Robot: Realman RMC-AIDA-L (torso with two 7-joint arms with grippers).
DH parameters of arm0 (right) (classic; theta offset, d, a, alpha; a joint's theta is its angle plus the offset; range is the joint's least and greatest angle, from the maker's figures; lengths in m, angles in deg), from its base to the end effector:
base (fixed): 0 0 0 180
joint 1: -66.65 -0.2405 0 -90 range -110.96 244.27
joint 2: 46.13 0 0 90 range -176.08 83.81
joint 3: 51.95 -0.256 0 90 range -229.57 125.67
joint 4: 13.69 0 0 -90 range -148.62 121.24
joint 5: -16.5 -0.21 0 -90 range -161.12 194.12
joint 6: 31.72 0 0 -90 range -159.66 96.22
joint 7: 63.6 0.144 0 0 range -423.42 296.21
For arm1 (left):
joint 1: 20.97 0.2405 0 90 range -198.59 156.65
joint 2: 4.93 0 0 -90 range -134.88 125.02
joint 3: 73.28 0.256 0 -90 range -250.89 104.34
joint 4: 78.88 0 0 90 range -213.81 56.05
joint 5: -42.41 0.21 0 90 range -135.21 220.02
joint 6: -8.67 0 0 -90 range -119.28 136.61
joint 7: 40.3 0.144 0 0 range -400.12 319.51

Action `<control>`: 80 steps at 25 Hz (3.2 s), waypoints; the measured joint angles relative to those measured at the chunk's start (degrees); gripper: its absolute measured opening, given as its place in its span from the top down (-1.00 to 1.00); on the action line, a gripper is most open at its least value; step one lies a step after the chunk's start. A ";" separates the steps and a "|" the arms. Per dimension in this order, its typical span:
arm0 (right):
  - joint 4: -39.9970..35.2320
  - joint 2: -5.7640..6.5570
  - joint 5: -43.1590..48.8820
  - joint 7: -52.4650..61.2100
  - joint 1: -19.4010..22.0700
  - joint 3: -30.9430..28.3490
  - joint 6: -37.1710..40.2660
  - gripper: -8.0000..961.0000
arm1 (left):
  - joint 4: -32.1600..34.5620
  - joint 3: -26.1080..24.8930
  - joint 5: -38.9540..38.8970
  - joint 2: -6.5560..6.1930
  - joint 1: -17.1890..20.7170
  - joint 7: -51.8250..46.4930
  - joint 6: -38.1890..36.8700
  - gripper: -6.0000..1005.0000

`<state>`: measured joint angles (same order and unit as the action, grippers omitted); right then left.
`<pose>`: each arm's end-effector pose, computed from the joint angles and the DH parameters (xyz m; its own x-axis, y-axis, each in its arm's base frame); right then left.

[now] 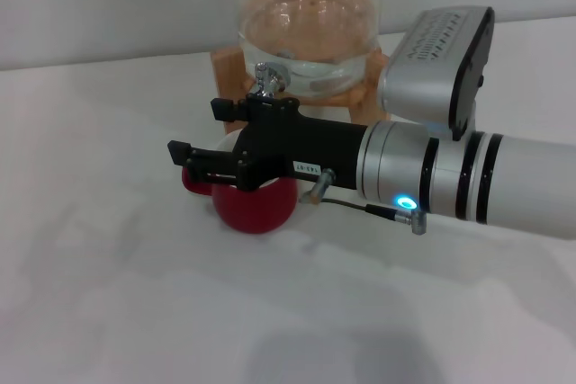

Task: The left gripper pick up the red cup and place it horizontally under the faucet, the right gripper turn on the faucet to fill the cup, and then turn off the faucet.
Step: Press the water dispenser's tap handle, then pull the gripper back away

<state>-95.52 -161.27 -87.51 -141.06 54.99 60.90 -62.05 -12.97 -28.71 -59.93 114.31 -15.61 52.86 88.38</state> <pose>0.1162 0.3097 -0.0571 0.7324 -0.2374 -0.6382 -0.5100 -0.8122 -0.2832 -0.3377 0.2277 0.1387 0.5945 0.1563 0.7887 0.7592 -0.4324 -0.4865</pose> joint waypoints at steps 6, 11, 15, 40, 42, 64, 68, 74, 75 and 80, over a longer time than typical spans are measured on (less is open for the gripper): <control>-0.28 0.12 0.19 0.07 0.32 0.04 0.08 -0.62 | 0.00 -0.13 0.08 -0.07 -0.09 0.00 -0.16 -0.66; -2.45 0.18 1.04 0.08 2.64 -0.67 0.11 -0.62 | 0.00 -0.68 0.74 -0.04 -0.35 -0.13 -0.18 -0.67; -6.59 0.18 3.84 0.14 5.93 -1.21 0.68 -0.62 | 0.00 -0.72 0.94 0.02 -0.78 -0.28 -0.18 -0.67; -5.90 0.00 7.15 3.56 5.17 -0.67 3.01 -0.62 | -0.18 -0.55 1.74 0.12 -1.64 -0.44 0.14 -0.67; -5.88 0.00 7.15 3.56 5.33 -0.74 3.07 -0.62 | -0.18 -0.56 1.83 0.12 -1.64 -0.44 0.25 -0.67; -4.50 0.18 7.13 3.69 6.37 -2.91 3.04 -0.62 | 0.00 -0.71 1.82 0.21 -1.61 -1.23 0.53 -0.67; -4.50 0.18 7.16 3.65 6.45 -3.49 3.06 -0.62 | 0.00 -0.71 1.86 0.21 -1.59 -1.23 0.53 -0.67; -4.69 0.18 7.21 3.36 6.82 -4.56 3.10 -0.62 | 0.06 -0.55 1.89 0.21 -1.58 -1.31 0.53 -0.67; -4.77 0.18 7.21 3.31 6.91 -4.72 3.10 -0.62 | 0.04 -0.53 1.89 0.21 -1.58 -1.32 0.53 -0.67; -4.72 0.18 7.22 3.20 7.13 -6.18 3.12 -0.62 | 0.14 -0.46 1.89 0.21 -1.59 -1.39 0.58 -0.67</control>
<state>-100.24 -161.09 -80.29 -137.86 62.12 54.72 -58.94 -12.82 -29.17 -58.04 114.51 -17.19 51.47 88.96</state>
